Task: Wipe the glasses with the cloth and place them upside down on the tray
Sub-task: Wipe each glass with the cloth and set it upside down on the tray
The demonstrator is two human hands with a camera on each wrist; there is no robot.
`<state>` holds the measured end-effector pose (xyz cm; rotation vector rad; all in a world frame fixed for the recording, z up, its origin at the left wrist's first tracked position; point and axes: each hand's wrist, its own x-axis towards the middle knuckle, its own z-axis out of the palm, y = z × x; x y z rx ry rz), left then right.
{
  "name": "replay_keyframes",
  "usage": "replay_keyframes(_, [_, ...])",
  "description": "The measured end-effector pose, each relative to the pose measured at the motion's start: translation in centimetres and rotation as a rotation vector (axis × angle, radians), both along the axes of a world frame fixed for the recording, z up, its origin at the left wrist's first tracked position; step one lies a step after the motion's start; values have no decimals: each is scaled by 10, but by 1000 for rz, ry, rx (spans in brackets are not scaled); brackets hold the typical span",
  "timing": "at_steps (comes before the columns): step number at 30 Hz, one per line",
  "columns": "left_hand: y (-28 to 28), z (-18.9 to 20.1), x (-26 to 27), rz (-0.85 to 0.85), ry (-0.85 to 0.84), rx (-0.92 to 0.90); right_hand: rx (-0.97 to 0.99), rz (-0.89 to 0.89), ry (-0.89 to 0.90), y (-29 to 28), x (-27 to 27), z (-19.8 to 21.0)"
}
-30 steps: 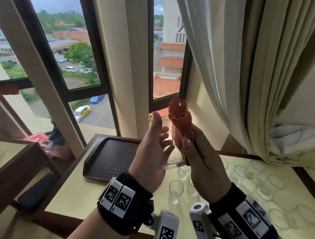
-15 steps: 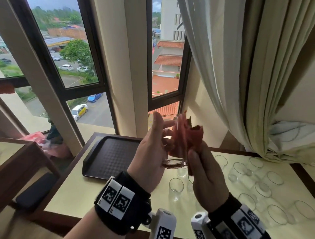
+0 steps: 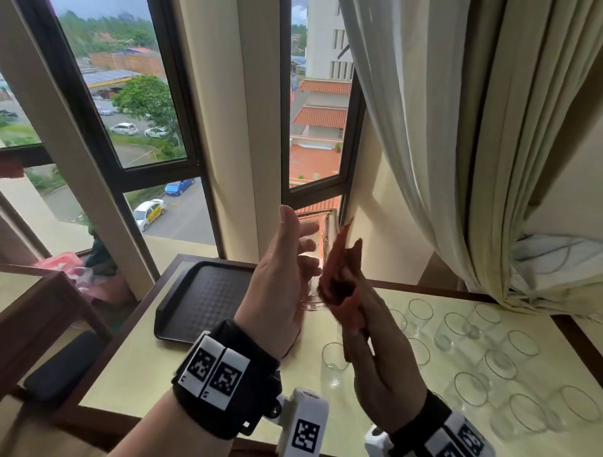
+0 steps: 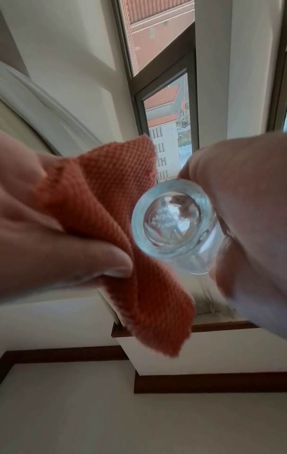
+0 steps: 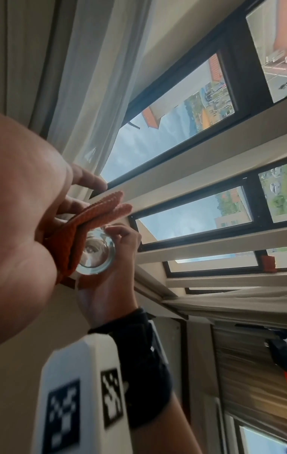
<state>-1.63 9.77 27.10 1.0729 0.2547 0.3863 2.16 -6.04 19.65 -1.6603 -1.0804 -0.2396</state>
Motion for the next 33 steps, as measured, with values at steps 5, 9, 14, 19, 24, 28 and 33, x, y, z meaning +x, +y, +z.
replay_keyframes(5, [-7,-11,6,10,-24,-7,92,5,185,14,15,34])
replay_keyframes(9, [-10,-8,7,-14,-48,-99,115,78,99,14,7,46])
replay_keyframes(14, [5,3,4,-29,15,-113,19,135,52,1,-13,13])
replay_keyframes(19, [4,9,5,22,5,54,10,23,118,5,-1,3])
replay_keyframes(24, [-13,3,7,-11,-32,40,79,-45,176,14,23,39])
replay_keyframes(28, [-21,-4,13,-6,-12,8,122,24,26,15,17,61])
replay_keyframes(33, [-4,-2,7,-78,5,-34,17,32,-193,3,4,26])
